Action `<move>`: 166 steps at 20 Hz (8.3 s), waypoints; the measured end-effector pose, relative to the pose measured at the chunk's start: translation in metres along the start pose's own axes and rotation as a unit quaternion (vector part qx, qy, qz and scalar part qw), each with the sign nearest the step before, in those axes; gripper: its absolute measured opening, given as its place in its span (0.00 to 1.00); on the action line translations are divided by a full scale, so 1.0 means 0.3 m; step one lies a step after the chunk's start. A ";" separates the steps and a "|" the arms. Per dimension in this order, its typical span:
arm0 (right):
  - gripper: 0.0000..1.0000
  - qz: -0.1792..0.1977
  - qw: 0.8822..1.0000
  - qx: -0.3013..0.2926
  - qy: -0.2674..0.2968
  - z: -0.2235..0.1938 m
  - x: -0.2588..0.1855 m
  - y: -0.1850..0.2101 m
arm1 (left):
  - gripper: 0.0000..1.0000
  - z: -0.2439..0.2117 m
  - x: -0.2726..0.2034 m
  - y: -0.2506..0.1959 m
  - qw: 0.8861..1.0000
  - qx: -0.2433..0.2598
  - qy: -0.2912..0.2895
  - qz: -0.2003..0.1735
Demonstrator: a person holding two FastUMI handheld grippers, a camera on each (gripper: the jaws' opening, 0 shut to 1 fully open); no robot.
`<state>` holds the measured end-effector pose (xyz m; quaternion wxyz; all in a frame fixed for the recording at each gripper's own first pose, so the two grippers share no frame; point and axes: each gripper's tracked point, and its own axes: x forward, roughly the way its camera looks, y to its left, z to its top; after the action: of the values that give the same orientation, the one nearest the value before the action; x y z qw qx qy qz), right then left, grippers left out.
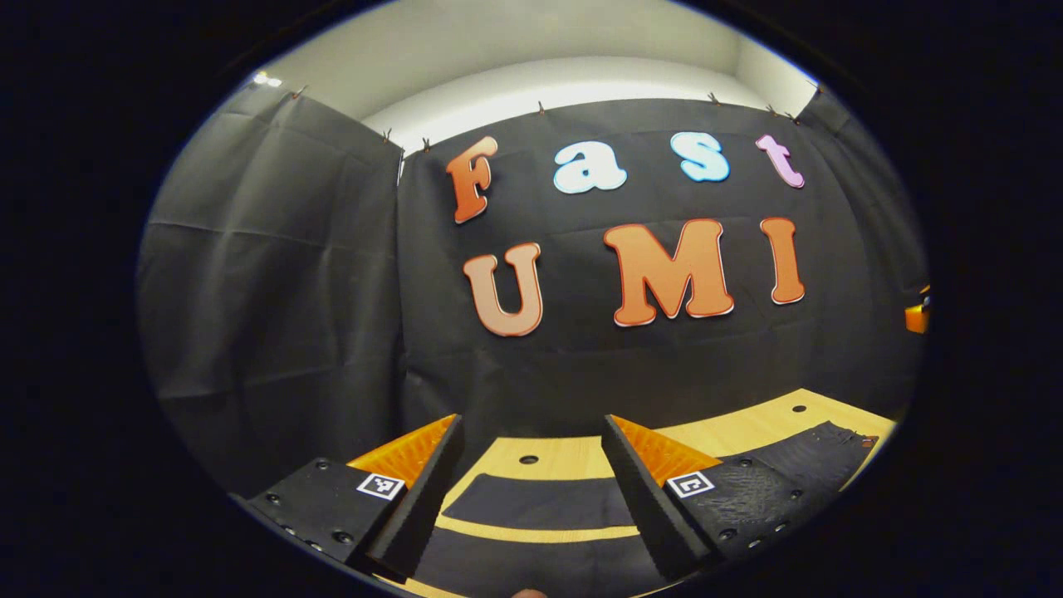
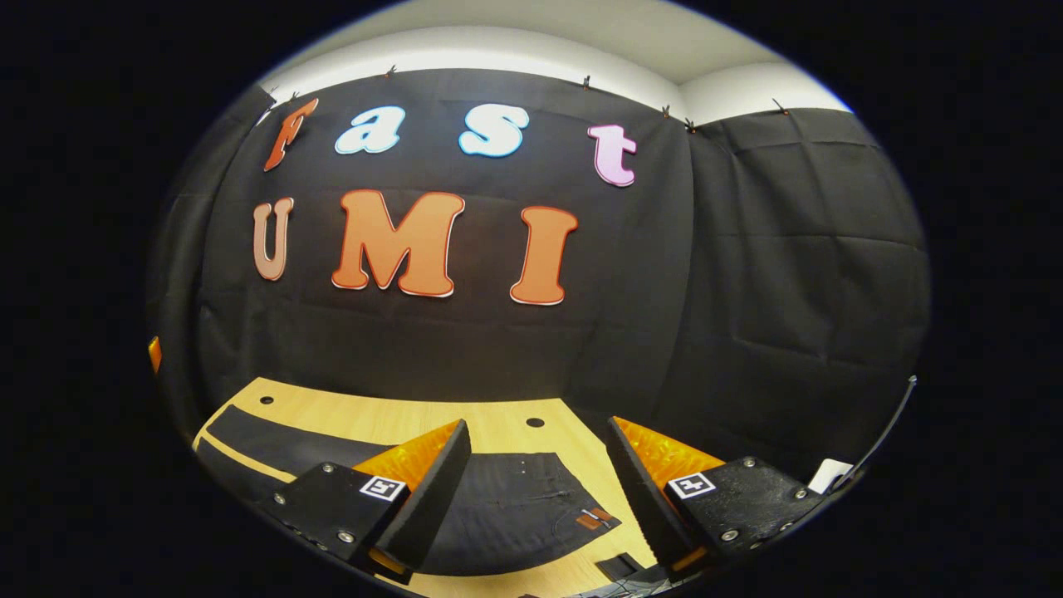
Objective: Grasp the waist and the cuffs of the jeans and fold them to make the two legs overlap; first hold the waist and fold one-third of the jeans toward the cuffs, then hold the cuffs and fold the remaining one-third in the same direction to finish folding.
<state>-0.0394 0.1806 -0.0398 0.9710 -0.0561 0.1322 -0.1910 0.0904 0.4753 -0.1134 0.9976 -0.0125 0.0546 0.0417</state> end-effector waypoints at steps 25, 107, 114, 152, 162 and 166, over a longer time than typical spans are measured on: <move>0.96 -0.019 0.871 0.208 0.446 -0.902 0.335 -0.124 | 0.99 -0.839 0.047 0.264 0.858 -0.195 0.434 0.192; 0.12 -0.043 0.741 0.533 0.405 -0.754 0.931 0.043 | 0.01 -0.937 0.954 0.436 0.809 -0.375 0.444 0.088; 0.12 -0.055 0.722 0.543 0.424 -0.816 1.034 0.080 | 0.01 -0.981 1.119 0.351 0.819 -0.331 0.462 0.080; 0.99 -0.057 0.800 0.354 0.481 -1.069 0.909 0.006 | 0.97 -0.238 0.810 -0.001 0.992 -0.041 0.119 -0.020; 0.93 -0.058 0.820 0.311 0.477 -1.135 0.927 -0.003 | 0.96 -0.067 0.514 -0.163 0.999 -0.029 0.038 -0.008; 0.51 -0.052 0.828 0.311 0.464 -1.149 0.946 0.011 | 0.97 -0.085 0.433 -0.229 0.999 -0.017 0.042 -0.008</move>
<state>0.1189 0.0542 -0.4374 0.7497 0.3375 0.4979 -0.2759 0.2221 0.4169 -0.1515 0.9943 -0.0321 0.0958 0.0338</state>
